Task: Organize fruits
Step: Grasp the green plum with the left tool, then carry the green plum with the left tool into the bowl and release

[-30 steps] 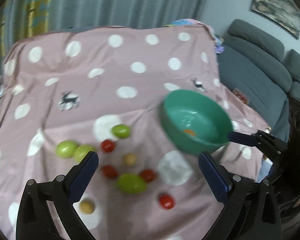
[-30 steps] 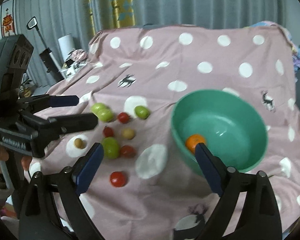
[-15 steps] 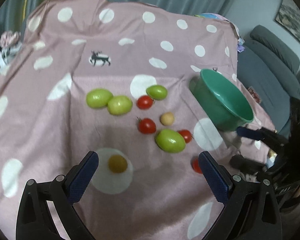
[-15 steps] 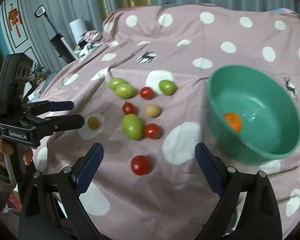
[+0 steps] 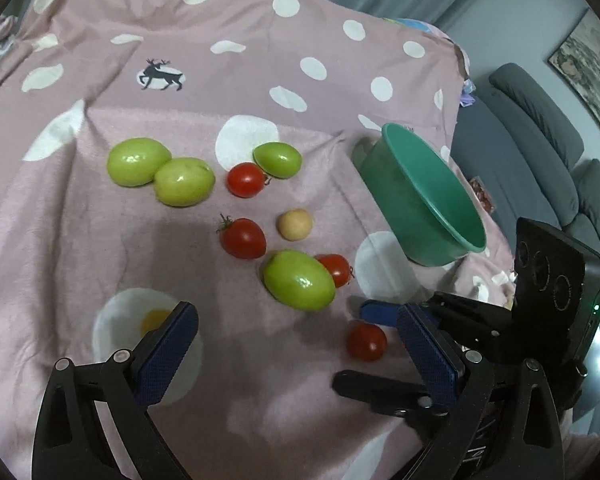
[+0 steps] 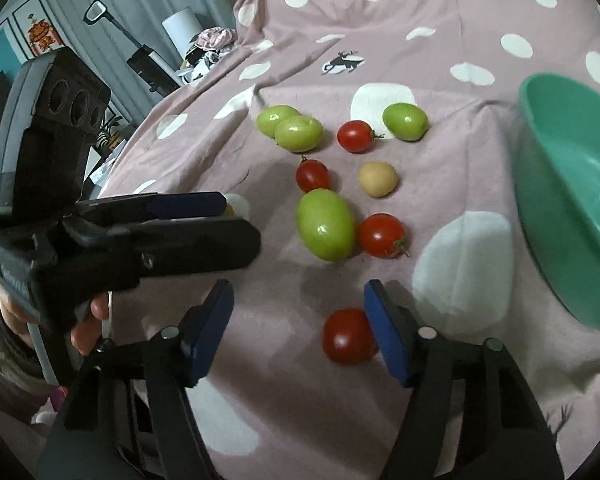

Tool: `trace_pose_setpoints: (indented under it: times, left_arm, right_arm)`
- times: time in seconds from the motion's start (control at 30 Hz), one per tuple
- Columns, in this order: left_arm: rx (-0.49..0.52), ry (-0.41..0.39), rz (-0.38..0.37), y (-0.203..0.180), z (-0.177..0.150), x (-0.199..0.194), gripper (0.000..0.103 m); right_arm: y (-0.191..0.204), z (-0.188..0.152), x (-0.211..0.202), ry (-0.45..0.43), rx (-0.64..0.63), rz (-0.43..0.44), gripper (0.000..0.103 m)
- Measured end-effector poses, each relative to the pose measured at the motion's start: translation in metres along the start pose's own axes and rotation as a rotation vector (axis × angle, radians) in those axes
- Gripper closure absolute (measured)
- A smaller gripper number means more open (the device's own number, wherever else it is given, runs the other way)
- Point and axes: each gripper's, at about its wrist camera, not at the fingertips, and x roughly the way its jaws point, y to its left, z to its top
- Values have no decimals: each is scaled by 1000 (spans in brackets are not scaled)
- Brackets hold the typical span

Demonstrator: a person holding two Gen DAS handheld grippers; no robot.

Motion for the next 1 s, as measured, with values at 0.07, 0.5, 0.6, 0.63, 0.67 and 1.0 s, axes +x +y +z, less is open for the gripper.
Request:
trace_pose_setpoints:
  times: [0.07, 0.5, 0.6, 0.63, 0.67, 1.0]
  left_arm:
    - [-11, 10, -18, 2, 2, 5, 4]
    - [-29, 48, -38, 7, 18, 32, 36]
    - [-18, 53, -41, 6, 18, 33, 41]
    - [-11, 55, -34, 5, 18, 33, 46]
    - [-7, 57, -31, 5, 18, 34, 52]
    - [0, 61, -46, 3, 11, 28, 57]
  right_arm:
    - [-2, 2, 5, 9, 6, 1, 40]
    - [-8, 23, 29, 9, -8, -31, 52]
    - [-11, 25, 29, 5, -7, -31, 60]
    - [-11, 25, 29, 5, -9, -32, 65]
    - [-11, 25, 29, 7, -15, -30, 64]
    - [-5, 20, 22, -18, -42, -61, 65]
